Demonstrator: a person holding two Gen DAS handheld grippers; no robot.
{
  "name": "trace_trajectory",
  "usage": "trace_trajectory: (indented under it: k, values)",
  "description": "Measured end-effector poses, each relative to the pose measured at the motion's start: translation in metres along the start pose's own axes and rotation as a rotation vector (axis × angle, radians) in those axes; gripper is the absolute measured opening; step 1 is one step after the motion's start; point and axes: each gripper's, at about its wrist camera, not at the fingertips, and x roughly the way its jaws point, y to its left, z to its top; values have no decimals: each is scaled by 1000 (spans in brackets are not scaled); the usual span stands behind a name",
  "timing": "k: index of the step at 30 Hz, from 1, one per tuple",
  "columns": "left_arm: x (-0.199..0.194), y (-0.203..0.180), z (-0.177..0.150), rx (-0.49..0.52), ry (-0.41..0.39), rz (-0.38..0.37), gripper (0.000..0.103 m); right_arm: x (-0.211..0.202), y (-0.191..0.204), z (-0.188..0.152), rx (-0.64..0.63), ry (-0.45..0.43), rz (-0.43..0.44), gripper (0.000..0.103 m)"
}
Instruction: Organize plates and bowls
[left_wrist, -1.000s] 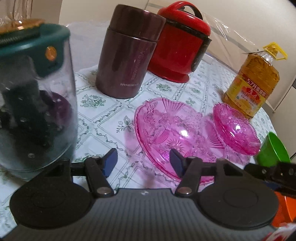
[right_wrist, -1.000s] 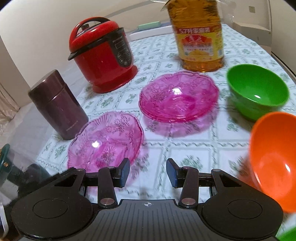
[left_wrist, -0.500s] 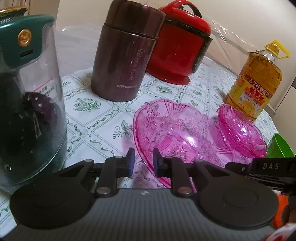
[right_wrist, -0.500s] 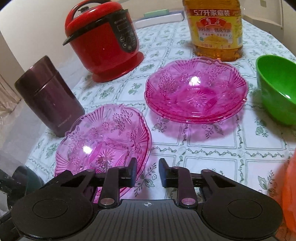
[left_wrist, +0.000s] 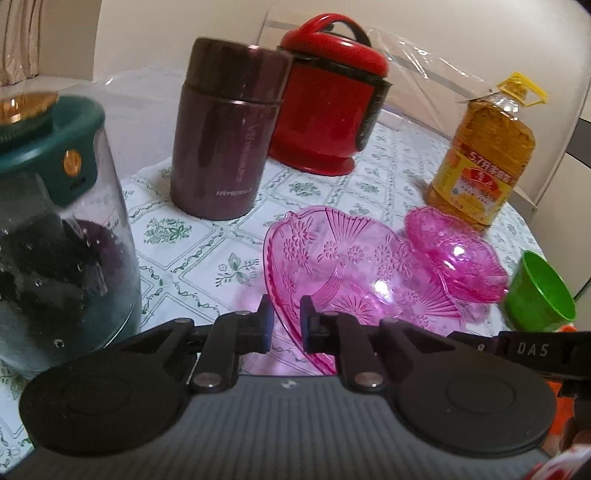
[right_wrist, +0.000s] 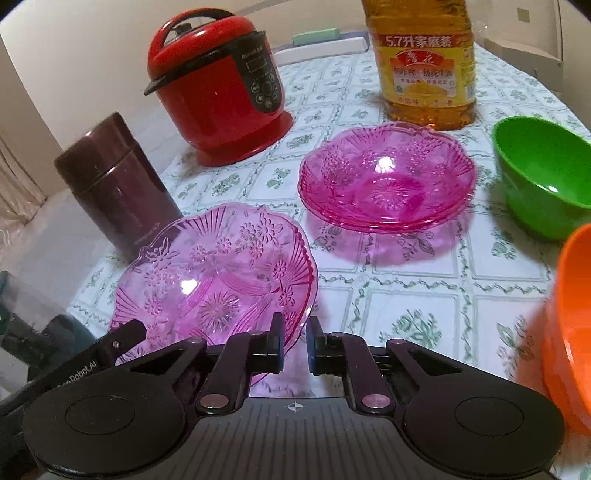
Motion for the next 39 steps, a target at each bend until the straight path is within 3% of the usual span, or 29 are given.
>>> trace_trajectory:
  k: [7, 14, 25, 39]
  values:
    - [-18, -17, 10, 22, -21, -53, 13, -37, -2, 3, 11, -54, -20, 12]
    - [-12, -49, 31, 74, -29, -113, 13, -59, -14, 20, 30, -108, -59, 12]
    - [55, -103, 63, 180, 29, -191, 13, -43, -57, 63, 77, -136, -148, 12]
    - [135, -133, 76, 287, 112, -211, 13, 4, -87, 91, 116, -105, -233, 15]
